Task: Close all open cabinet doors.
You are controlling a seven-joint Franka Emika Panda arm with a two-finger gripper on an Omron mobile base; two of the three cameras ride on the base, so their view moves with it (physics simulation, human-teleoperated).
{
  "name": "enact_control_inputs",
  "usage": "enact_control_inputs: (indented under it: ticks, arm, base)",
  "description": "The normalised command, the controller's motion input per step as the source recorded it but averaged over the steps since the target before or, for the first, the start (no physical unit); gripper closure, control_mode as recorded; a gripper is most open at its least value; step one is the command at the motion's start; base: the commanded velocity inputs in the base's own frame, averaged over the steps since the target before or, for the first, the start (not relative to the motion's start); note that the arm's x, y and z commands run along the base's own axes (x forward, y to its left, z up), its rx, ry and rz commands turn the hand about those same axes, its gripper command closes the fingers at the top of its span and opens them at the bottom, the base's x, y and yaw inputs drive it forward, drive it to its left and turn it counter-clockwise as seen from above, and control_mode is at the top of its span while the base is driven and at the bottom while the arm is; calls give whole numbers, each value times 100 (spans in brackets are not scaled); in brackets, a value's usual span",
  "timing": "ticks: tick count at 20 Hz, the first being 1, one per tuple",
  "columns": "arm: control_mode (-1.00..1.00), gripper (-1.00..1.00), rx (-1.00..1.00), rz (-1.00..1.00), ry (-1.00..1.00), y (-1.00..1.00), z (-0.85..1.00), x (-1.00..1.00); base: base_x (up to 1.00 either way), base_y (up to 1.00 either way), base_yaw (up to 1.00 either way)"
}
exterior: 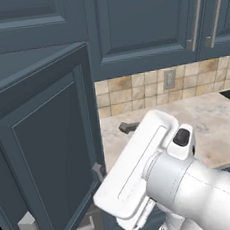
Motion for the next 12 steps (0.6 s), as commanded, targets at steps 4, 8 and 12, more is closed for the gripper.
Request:
enact_control_inputs:
  ticks: [4,8,12]
  arm:
    - [-100,-100,1,10,-15,1,-40,40]
    - [-100,-100,0,7,-12,11,-44,41]
    - [-100,-100,0,6,-10,16,-42,45]
  base:
    - [0,0,0]
    - [0,0,0]
    - [0,0,0]
